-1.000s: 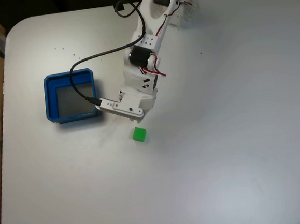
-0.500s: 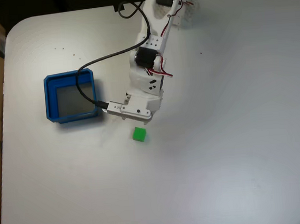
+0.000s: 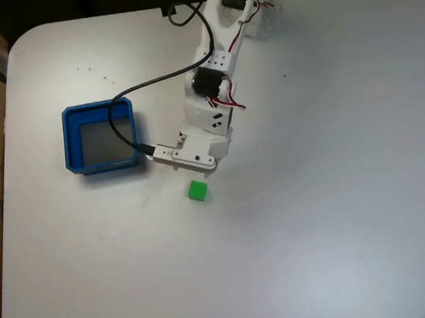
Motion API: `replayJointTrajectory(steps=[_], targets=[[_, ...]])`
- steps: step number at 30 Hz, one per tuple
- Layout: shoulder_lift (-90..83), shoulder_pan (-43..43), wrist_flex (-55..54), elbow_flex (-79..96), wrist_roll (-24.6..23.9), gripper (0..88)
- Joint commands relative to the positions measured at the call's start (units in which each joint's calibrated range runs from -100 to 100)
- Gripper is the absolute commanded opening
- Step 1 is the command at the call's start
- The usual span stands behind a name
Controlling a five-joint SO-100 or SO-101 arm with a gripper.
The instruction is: Pick up green cube and drop it in the blue box
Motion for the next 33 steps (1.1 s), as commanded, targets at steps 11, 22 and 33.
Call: replayJointTrajectory(steps=[11, 22, 33], targets=[[5.56, -0.50, -9.74, -4.11, -0.15, 26.6], [5.39, -2.74, -9.66, -3.75, 0.10, 26.6], [6.14, -2.52, -9.74, -3.75, -0.10, 26.5]])
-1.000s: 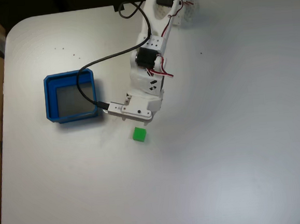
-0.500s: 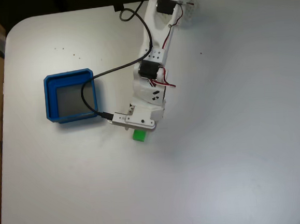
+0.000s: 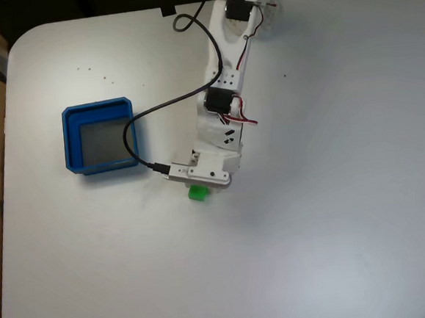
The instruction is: Pick up green cube and drop it in the blue box
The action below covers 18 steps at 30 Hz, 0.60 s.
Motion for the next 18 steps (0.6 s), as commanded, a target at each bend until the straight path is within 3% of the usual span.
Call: replayJointTrajectory(steps=[1, 18], targets=[[-0.52, 0.26, -1.16, -3.66, -0.10, 26.5], [2.66, 0.62, -1.24, -3.75, 0.29, 26.5]])
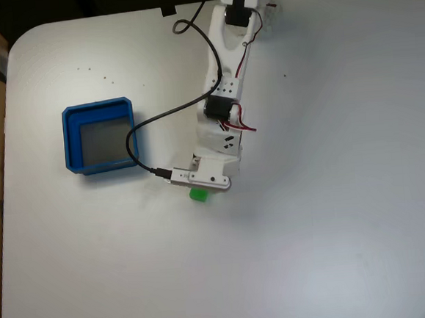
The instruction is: Pick up green cube and drop it in the blue box
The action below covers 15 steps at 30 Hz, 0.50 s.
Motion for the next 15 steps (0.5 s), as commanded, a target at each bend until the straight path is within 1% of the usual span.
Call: replayJointTrajectory(steps=[1, 10, 15], targets=[[-1.00, 0.47, -1.24, -3.75, 0.10, 26.5], [-0.75, 0.40, -1.81, -4.20, 0.15, 26.4], [-0.17, 0.40, -6.68, -3.84, 0.15, 26.4]])
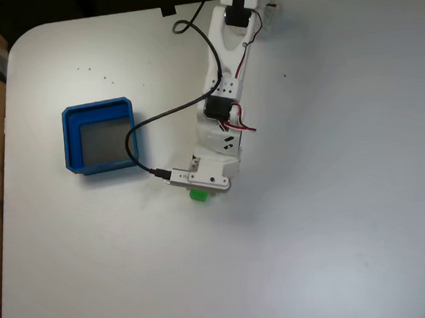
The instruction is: Pick up green cube and drop it in the blue box
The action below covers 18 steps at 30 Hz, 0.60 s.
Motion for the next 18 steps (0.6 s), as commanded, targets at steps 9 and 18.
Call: replayJointTrajectory(steps=[9, 18], targets=[[1.67, 0.55, -5.44, -3.75, 0.15, 26.5], [1.76, 0.69, -5.44, -3.75, -0.20, 25.5]])
